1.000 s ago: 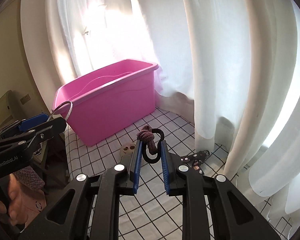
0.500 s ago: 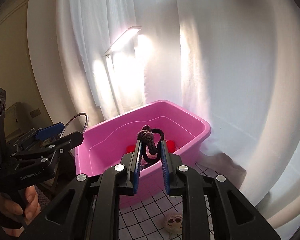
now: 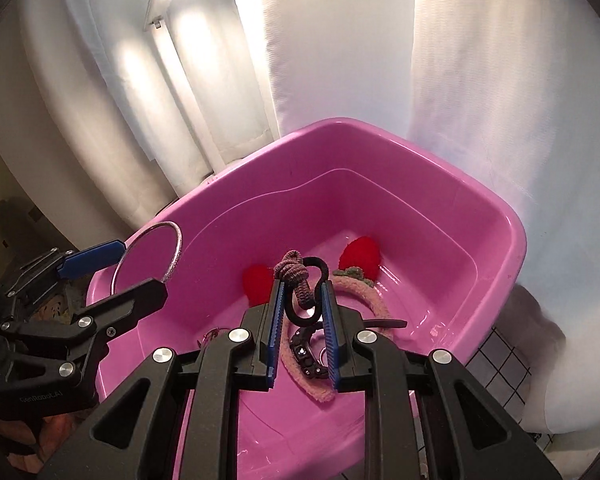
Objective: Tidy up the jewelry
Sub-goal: 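Open the left tool to drop the hoop while the right tool releases the hair tie into the tub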
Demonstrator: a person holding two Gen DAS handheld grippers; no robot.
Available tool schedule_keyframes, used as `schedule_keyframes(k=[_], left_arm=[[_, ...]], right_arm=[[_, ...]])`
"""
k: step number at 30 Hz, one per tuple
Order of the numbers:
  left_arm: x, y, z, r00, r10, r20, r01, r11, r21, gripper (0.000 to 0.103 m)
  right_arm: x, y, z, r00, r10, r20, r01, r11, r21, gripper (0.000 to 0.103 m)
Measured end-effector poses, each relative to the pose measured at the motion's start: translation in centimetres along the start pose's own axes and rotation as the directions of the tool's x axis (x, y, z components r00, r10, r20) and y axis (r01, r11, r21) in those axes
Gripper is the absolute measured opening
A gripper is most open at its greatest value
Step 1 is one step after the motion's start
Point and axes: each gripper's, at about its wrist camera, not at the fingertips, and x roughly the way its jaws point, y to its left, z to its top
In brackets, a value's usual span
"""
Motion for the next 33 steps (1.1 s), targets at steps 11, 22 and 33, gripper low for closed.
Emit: schedule_keyframes(k=[11,22,33], left_arm=[[3.4,1.3,-0.4,0.992,-0.009,-0.127,0.010,1.000,0.007,0.072],[3.0,2.0,-0.7,0.991,-0.015,-0.133,0.014,1.000,-0.012,0.090],[1.4,1.9,-0.9,0.994,0.004,-0.107,-0.003,1.000,0.008,0.095]], right_arm=[[3.5,-0.2,0.9,0.995,-0.045,-0.084,0.049,0.998,0.046,0.032],[3.6,0.0,0.6,0.995,-0.054,-0.085,0.060,0.996,0.067,0.051],[2.5,0.7,0.7,0.996,-0.070,-0.060,0.073,0.996,0.044,0.065]])
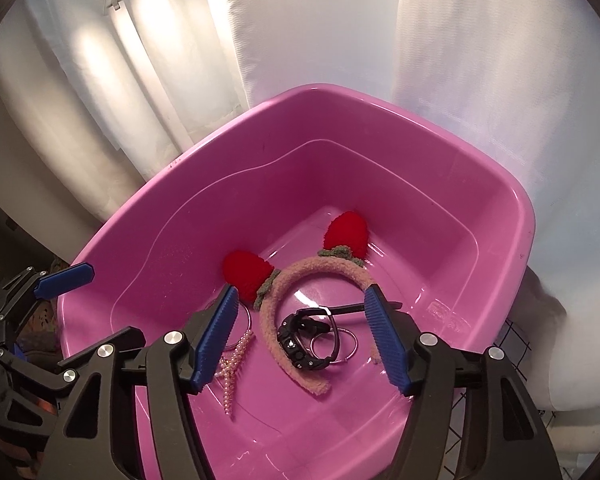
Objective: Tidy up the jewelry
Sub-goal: 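Open the left tool to drop the hoop while the right tool releases the hair tie into the tub, then move both open tools from the tub toward the pouch and keychain strap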
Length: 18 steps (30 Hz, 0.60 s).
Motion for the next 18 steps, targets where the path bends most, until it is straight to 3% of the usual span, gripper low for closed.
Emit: schedule_keyframes(k=[18], left_arm=[[-4.5,-0.2,-0.2,0.995,-0.001,0.099,-0.001,1.000,0.015,0.097]], right_arm=[[-4.4,0.2,-0.4,0.997,-0.014,0.080,0.014,1.000,0.006,0.073]])
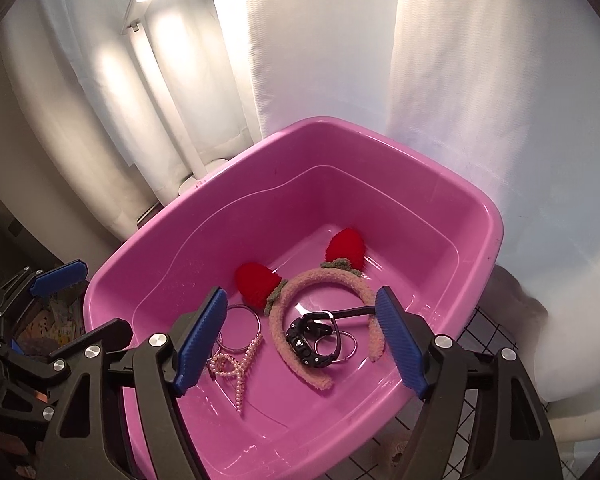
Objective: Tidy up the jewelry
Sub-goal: 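Move both open tools from the tub toward the pouch and keychain strap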
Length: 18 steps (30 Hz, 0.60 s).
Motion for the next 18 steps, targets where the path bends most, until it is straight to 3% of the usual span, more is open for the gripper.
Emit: schedule_keyframes(k=[9,18], left_arm=[[-2.4,-3.2,-0.2,0.999,-0.044,0.031,0.044,0.999,0.003,0.097],[-4.2,-10.5,-1.8,0.997,-0.067,0.032,0.066,0.997,0.042,0.097]], right_arm=[[-5.1,-2.0,-3.5,0.998,-0.013,0.059,0.011,0.999,0.040,0.074],[-11.9,-8.2,-10.4,0.991,-0.076,0.112,0.064,0.992,0.110,0.075]])
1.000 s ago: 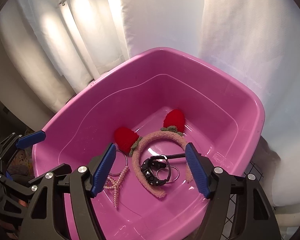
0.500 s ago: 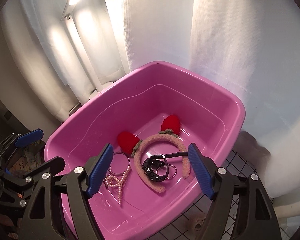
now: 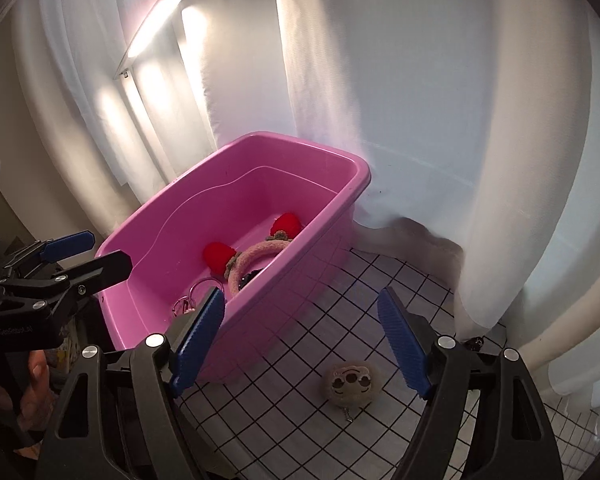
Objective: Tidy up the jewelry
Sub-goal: 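Move both open tools from the tub toward the pouch and keychain strap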
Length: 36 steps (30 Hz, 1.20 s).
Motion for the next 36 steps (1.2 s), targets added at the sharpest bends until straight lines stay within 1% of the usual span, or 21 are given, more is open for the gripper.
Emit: schedule_keyframes(k=[4,9,14,19,22,27,30,33,36], left_arm=[[-0.5,-4.1,-0.9,1.000,-0.016,-0.002,0.016,1.000,0.019,0.097],[-1.0,-9.5,-3.4,0.999,-0.035,-0.019,0.036,0.999,0.035,0.097],[-0.8,-14.1,-6.1,0.998,-0.038,-0.047,0.040,0.998,0.049,0.097],[0.1,-17.8,-8.3,0.996,-0.020,-0.082,0.025,0.998,0.062,0.097],[1.0,-19.4,-9.4,0.994,0.000,-0.107,0.007,0.998,0.062,0.097],[2.3,-21.1,-11.5,0.989,0.031,-0.145,-0.025,0.999,0.047,0.097],[3.1,-21.4,-12.7,0.986,0.047,-0.162,-0.042,0.999,0.031,0.097],[3.9,-21.3,-13.7,0.977,0.073,-0.198,-0.072,0.997,0.016,0.097],[4.7,-20.8,-14.5,0.970,0.095,-0.223,-0.094,0.995,0.014,0.097]], right_arm=[[-2.9,-4.1,-2.8,1.000,-0.023,0.008,0.023,0.999,0.046,0.075],[-5.2,-8.5,-7.0,0.998,-0.054,-0.018,0.055,0.995,0.081,0.076],[-6.6,-12.4,-10.7,0.997,-0.055,-0.051,0.060,0.991,0.117,0.076],[-7.1,-15.1,-13.3,0.995,-0.049,-0.084,0.060,0.990,0.131,0.076],[-7.3,-16.8,-14.8,0.994,-0.041,-0.100,0.054,0.989,0.135,0.076],[-6.7,-18.6,-16.3,0.991,-0.020,-0.130,0.037,0.991,0.129,0.076],[-6.3,-19.1,-16.9,0.990,-0.024,-0.141,0.040,0.993,0.113,0.076],[-5.5,-19.4,-17.4,0.987,-0.042,-0.155,0.058,0.993,0.102,0.076],[-4.4,-19.5,-17.7,0.984,-0.037,-0.173,0.056,0.993,0.105,0.076]])
